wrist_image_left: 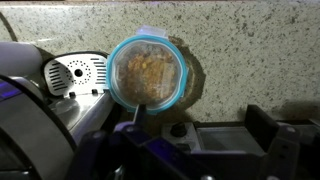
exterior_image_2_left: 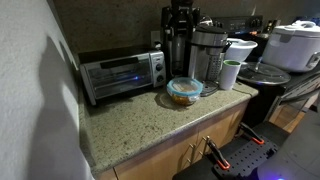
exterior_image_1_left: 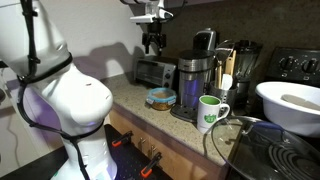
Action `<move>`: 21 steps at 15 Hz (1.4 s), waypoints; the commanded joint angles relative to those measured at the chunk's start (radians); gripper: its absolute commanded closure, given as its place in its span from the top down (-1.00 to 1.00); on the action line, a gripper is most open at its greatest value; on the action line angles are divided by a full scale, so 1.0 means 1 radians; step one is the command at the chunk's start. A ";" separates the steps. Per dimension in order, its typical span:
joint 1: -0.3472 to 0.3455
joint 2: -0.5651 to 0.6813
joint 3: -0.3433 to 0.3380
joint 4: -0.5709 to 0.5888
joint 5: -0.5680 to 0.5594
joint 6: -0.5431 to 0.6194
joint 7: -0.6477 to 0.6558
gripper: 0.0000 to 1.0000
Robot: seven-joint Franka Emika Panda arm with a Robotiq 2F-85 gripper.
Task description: Move the lunchbox to the left
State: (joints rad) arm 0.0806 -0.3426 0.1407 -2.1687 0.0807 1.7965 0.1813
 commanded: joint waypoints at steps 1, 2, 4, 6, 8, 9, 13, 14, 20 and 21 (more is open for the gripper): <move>0.003 0.001 -0.003 0.003 -0.001 -0.003 0.001 1.00; 0.003 0.001 -0.003 0.003 -0.001 -0.003 0.001 1.00; 0.003 0.001 -0.003 0.003 -0.001 -0.003 0.001 1.00; 0.009 0.010 0.006 0.001 0.000 0.002 0.010 1.00; 0.020 0.019 0.023 -0.008 -0.008 0.007 0.021 1.00; 0.029 0.025 0.036 -0.018 -0.013 0.012 0.027 1.00; 0.072 0.063 0.085 -0.049 -0.026 0.010 0.007 1.00; 0.083 0.072 0.094 -0.059 -0.029 0.013 -0.004 1.00; 0.125 0.125 0.130 -0.160 -0.103 0.102 -0.003 1.00; 0.127 0.134 0.135 -0.177 -0.122 0.133 0.000 1.00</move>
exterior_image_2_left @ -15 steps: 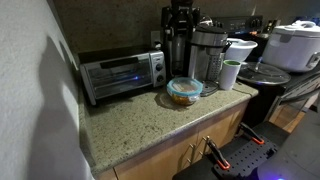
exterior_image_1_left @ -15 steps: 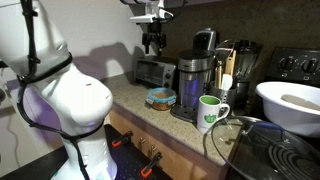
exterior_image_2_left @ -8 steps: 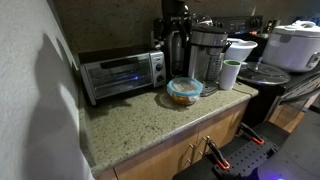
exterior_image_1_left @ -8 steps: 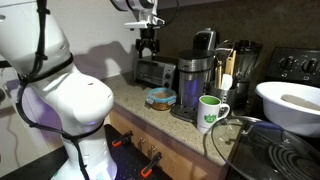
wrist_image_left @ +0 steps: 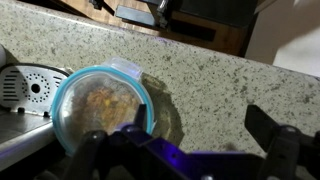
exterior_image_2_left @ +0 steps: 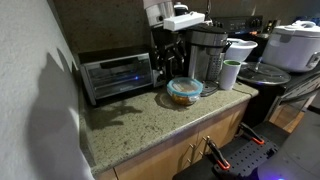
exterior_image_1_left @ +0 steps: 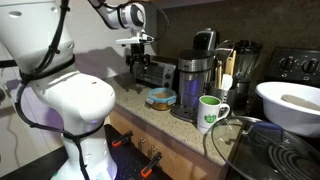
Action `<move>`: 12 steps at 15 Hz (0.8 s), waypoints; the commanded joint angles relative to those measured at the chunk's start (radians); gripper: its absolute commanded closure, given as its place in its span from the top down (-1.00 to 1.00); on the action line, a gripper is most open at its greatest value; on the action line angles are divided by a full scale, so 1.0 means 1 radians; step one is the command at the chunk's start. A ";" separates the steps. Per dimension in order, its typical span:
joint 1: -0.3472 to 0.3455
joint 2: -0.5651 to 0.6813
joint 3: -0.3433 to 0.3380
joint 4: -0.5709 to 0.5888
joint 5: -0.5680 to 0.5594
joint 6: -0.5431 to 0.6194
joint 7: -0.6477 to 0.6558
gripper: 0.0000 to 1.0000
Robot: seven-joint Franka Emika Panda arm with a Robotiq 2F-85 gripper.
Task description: Move the lunchbox to the left
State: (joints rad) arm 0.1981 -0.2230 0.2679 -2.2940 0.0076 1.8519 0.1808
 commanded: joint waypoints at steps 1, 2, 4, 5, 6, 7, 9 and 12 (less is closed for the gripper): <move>0.011 0.024 0.011 -0.072 -0.072 0.117 0.007 1.00; 0.013 0.035 0.012 -0.089 -0.092 0.151 0.014 1.00; 0.012 0.055 0.014 -0.119 -0.134 0.220 0.035 1.00; 0.012 0.066 0.015 -0.128 -0.155 0.245 0.044 1.00; 0.013 0.075 0.016 -0.135 -0.177 0.262 0.052 1.00; 0.014 0.084 0.016 -0.141 -0.193 0.279 0.061 1.00; 0.014 0.093 0.016 -0.148 -0.233 0.291 0.085 1.00; 0.016 0.098 0.014 -0.157 -0.270 0.291 0.121 1.00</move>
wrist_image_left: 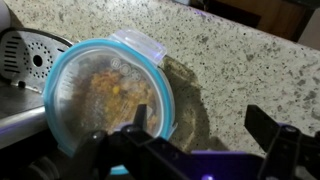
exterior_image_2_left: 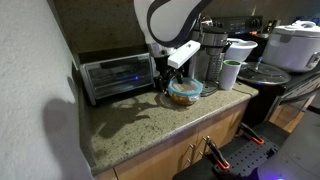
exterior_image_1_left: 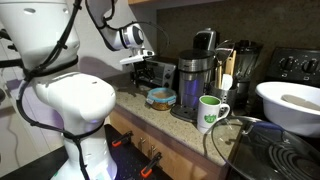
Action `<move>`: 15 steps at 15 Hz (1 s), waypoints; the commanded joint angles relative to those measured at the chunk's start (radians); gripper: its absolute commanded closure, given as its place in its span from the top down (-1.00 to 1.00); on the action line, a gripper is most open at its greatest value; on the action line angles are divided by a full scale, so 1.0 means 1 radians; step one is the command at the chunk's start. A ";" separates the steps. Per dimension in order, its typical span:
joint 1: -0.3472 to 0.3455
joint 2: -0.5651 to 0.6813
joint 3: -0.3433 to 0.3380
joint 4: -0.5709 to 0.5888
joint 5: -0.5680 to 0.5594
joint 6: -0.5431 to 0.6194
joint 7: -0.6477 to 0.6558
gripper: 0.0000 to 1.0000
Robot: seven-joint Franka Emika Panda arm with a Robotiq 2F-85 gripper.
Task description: Move the lunchbox to the left
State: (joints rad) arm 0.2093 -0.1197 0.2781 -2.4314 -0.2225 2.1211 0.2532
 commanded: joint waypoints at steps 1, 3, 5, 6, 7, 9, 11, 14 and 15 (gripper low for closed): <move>0.005 -0.004 0.002 -0.023 -0.045 0.023 0.057 1.00; 0.004 -0.004 0.002 -0.033 -0.057 0.024 0.074 1.00; 0.005 0.000 0.004 -0.047 -0.072 0.025 0.096 1.00; 0.005 0.003 0.006 -0.054 -0.086 0.025 0.110 1.00; 0.005 0.006 0.007 -0.061 -0.099 0.025 0.127 1.00; 0.007 0.011 0.007 -0.070 -0.128 0.025 0.155 1.00; 0.009 0.015 0.007 -0.074 -0.155 0.024 0.187 1.00; 0.012 0.026 0.006 -0.072 -0.186 0.022 0.217 0.31; 0.012 0.029 0.005 -0.072 -0.192 0.024 0.220 0.16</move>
State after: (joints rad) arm 0.2191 -0.0937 0.2783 -2.4925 -0.3806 2.1235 0.4289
